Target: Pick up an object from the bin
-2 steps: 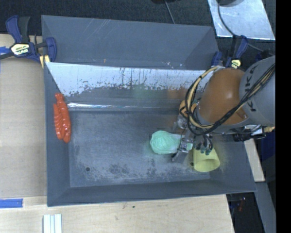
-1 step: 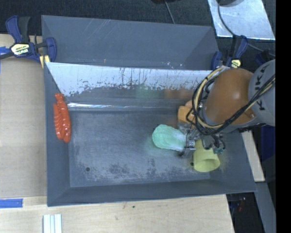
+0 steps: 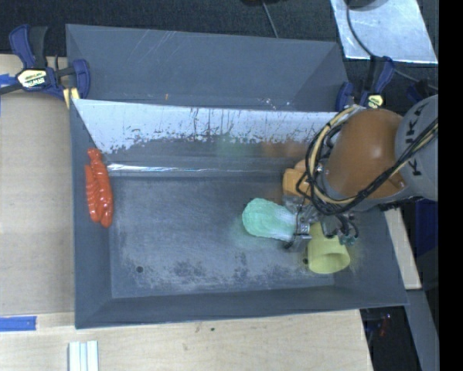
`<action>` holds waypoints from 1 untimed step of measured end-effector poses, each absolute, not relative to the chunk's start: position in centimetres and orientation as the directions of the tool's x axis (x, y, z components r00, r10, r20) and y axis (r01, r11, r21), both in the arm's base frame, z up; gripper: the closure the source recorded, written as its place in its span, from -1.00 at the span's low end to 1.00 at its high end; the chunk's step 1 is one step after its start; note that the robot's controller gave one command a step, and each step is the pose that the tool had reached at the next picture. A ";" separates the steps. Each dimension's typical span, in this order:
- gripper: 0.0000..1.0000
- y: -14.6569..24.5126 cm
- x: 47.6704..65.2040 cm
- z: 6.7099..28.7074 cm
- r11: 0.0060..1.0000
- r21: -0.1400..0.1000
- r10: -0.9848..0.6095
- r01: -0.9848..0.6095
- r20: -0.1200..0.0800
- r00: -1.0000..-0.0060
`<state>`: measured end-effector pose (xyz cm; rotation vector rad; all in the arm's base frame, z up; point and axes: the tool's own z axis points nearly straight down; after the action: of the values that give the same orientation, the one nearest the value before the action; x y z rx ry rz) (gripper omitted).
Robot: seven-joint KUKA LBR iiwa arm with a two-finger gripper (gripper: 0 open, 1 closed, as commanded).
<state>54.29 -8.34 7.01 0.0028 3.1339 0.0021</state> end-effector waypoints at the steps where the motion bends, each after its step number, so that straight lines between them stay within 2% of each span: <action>1: 1.00 -8.3 54.0 8.5 1.000 0.003 0.002 0.002 0.004 -1.000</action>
Offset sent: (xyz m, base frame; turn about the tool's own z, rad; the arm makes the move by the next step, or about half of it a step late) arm -0.0019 0.0001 0.0129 0.0001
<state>53.96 -8.29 8.47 0.0036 3.1460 0.0047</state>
